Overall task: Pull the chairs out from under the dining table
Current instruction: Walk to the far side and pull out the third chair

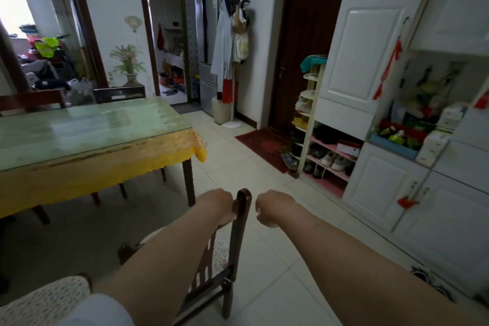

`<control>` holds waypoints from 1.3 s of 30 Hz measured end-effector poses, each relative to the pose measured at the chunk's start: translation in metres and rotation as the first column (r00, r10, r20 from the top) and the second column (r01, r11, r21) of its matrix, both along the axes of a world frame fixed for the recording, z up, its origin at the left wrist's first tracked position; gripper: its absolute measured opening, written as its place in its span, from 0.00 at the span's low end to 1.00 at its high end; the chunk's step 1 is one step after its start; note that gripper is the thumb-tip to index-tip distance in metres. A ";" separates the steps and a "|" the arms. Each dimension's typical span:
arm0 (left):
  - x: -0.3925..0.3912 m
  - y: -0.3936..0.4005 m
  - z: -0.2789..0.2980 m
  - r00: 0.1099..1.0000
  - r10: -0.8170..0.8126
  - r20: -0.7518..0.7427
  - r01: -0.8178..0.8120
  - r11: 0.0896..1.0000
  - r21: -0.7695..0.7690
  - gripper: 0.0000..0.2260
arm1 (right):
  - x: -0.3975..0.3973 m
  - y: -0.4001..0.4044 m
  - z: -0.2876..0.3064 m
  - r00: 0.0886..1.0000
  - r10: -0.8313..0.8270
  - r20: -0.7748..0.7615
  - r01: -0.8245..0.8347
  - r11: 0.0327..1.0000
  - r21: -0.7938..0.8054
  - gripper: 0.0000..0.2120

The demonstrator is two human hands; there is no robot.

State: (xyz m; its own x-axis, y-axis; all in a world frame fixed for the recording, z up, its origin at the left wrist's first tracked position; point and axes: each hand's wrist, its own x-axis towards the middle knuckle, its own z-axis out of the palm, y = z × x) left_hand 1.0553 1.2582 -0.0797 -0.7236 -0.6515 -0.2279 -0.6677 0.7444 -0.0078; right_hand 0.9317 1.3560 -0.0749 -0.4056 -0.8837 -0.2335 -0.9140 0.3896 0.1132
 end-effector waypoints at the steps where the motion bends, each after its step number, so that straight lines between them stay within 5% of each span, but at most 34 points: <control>1: -0.015 -0.008 -0.001 1.000 -0.006 -0.005 0.006 1.000 -0.008 0.16 | -0.013 -0.006 0.000 1.000 -0.019 -0.004 0.019 1.000 -0.012 0.16; 17: -0.217 -0.167 0.013 0.997 -0.002 -0.075 -0.001 0.999 -0.035 0.14 | -0.206 -0.154 0.017 0.994 -0.112 -0.014 0.111 0.991 -0.075 0.16; 39: -0.481 -0.436 0.007 0.930 0.366 -0.010 -0.366 0.930 -0.013 0.19 | -0.500 -0.485 0.007 0.960 0.279 -0.003 -0.278 0.956 -0.095 0.16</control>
